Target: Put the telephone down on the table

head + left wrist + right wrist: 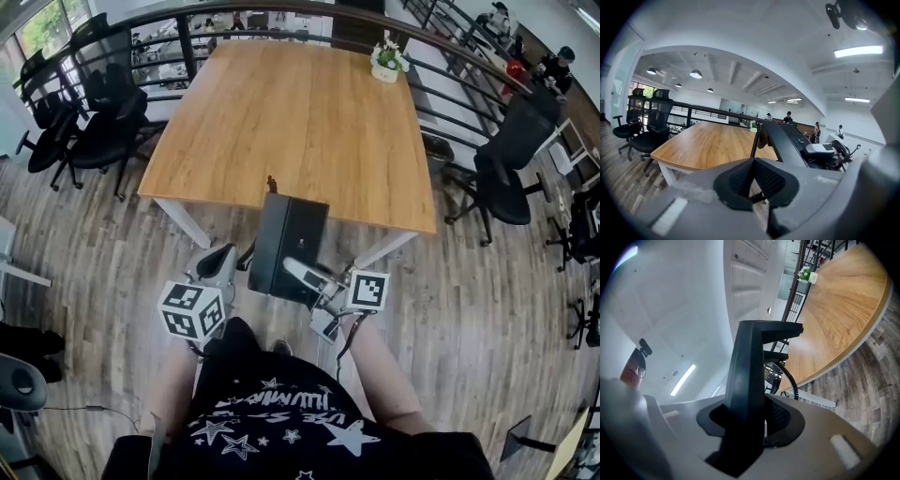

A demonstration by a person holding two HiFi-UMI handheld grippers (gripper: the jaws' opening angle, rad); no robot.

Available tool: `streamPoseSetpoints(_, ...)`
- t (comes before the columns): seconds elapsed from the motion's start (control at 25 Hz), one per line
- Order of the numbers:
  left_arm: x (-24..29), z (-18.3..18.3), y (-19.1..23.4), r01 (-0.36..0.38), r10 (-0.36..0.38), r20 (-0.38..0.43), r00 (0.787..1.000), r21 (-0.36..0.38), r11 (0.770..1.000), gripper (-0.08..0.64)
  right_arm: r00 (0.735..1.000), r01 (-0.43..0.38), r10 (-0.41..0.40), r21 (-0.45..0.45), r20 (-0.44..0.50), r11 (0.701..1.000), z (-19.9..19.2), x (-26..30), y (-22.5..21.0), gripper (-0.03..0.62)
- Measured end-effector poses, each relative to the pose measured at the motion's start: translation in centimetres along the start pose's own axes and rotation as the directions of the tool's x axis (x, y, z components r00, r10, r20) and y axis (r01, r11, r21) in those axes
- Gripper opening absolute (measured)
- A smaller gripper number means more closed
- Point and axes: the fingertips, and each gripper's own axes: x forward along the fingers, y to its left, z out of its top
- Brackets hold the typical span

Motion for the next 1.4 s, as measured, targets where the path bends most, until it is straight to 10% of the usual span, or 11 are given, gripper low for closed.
streamPoseSetpoints(1.4, 21.7, 12.5, 16.4, 0.055, -0.055, 0.010, 0.998, -0.023, 0.998, 0.002, 0.985, 0.083, -0.076, -0.040, 0.154, 0.996, 20.9, 16.8, -13.2, 0.163)
